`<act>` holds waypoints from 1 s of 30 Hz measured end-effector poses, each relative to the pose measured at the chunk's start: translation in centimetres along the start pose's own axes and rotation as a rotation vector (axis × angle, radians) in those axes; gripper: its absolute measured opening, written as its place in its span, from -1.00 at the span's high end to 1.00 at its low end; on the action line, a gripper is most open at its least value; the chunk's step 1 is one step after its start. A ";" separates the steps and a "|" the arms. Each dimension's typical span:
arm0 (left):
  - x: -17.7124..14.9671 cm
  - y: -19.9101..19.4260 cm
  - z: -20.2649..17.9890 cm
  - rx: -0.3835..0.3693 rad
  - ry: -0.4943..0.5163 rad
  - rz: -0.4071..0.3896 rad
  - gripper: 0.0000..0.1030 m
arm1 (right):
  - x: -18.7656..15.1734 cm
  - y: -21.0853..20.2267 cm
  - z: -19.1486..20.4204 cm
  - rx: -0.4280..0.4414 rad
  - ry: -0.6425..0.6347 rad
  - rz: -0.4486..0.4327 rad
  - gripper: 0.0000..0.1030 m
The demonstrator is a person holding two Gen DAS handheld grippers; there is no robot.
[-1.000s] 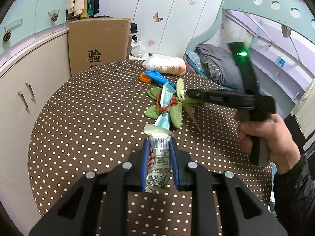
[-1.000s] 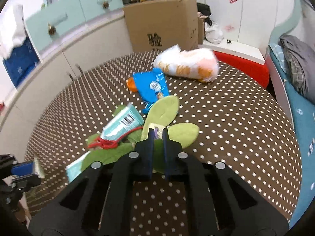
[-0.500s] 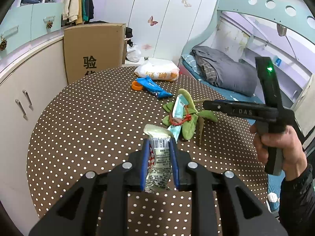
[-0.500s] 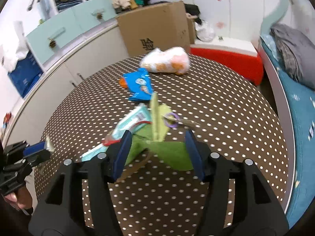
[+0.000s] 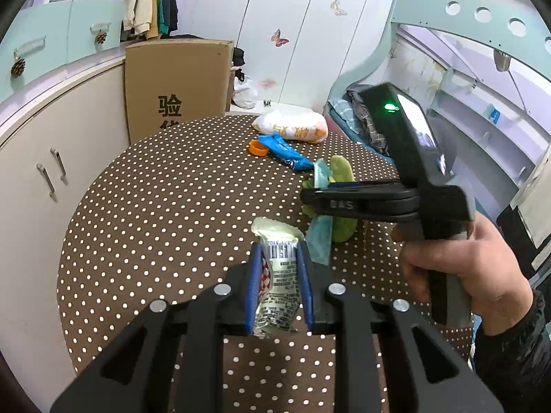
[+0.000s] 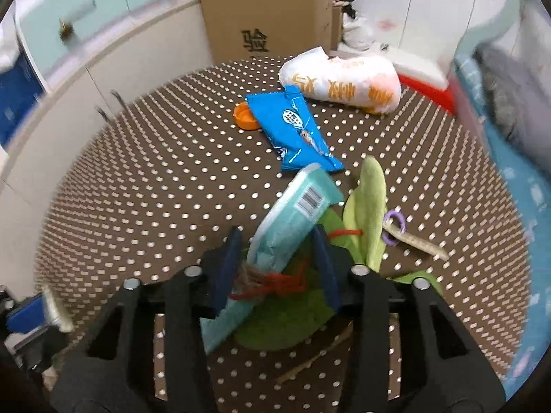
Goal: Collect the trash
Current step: 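Grasp the toothpaste tube with the right tool, then carry both items to the wastebasket and open both tools over it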
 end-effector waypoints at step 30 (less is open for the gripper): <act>-0.7 -0.8 0.2 0.004 -0.016 0.001 0.61 | -4.2 -4.4 2.7 0.421 -0.093 -0.121 0.60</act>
Point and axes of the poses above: each gripper's, at about its wrist camera, not at the fingertips, and y roughly the way its jaws point, z to its left, x to its top, the point moved 7 cm from there along y, roughly the way its jaws point, and after that the axes turned 11 degrees about -x, right-handed, at the moved point
